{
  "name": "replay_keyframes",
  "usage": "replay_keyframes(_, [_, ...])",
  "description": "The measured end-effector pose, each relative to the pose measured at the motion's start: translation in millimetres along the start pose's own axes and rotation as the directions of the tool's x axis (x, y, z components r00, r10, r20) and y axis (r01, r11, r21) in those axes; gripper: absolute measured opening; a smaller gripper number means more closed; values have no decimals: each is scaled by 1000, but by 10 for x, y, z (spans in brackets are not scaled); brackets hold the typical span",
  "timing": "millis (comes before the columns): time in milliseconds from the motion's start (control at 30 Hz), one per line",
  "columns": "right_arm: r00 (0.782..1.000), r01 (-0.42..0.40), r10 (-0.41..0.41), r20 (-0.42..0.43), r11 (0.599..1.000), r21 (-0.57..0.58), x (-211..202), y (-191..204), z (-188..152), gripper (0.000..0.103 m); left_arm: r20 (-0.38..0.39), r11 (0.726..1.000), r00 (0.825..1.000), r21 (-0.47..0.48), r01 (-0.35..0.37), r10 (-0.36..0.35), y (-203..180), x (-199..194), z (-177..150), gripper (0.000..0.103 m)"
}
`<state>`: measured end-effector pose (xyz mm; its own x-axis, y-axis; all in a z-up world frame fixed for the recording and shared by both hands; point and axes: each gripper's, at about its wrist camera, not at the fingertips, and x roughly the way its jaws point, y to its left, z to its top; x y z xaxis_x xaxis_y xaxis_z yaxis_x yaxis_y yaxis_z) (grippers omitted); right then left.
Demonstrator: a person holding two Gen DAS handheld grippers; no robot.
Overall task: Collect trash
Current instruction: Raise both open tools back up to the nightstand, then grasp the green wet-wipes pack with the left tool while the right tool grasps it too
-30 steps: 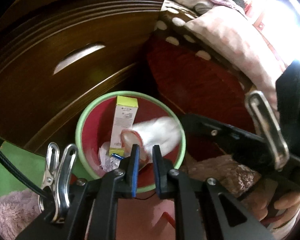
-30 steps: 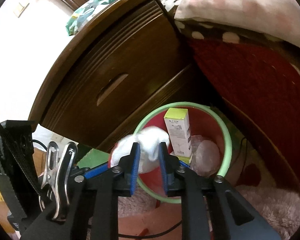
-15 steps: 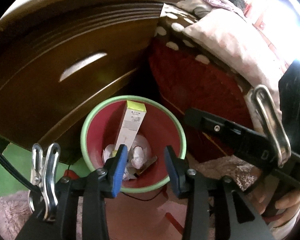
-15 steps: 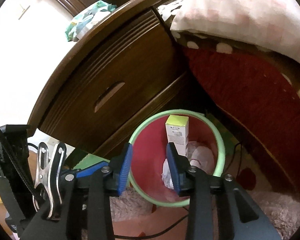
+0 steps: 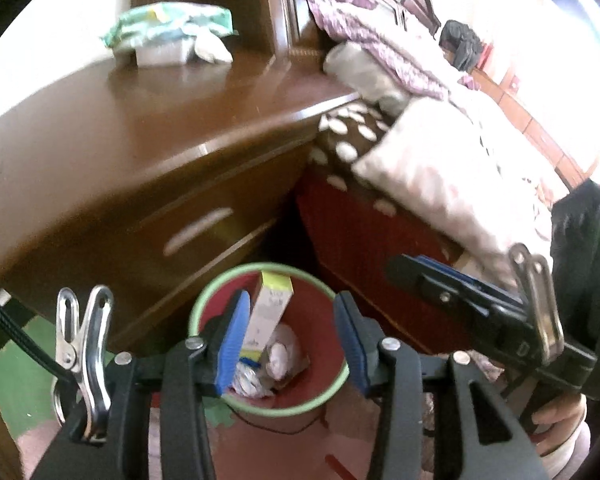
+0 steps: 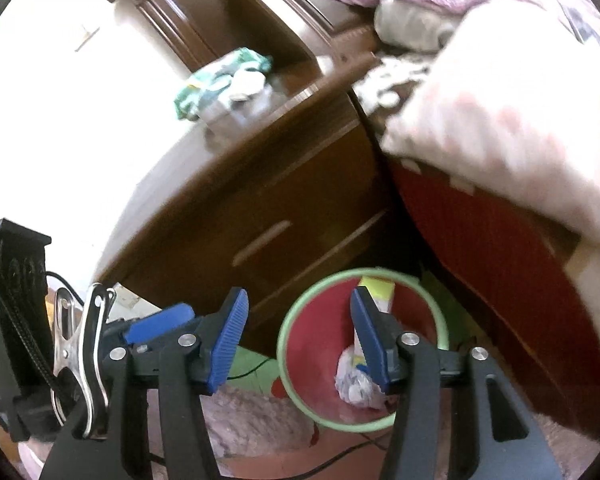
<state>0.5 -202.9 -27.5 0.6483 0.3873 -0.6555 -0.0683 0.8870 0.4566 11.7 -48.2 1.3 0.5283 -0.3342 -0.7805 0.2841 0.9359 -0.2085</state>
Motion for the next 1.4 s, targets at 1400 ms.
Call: replay_keyframes(1400, [996, -24, 43, 81, 975, -219, 652, 909, 2320, 60, 162, 965, 964, -197, -176, 209, 1419, -350, 2506, 48])
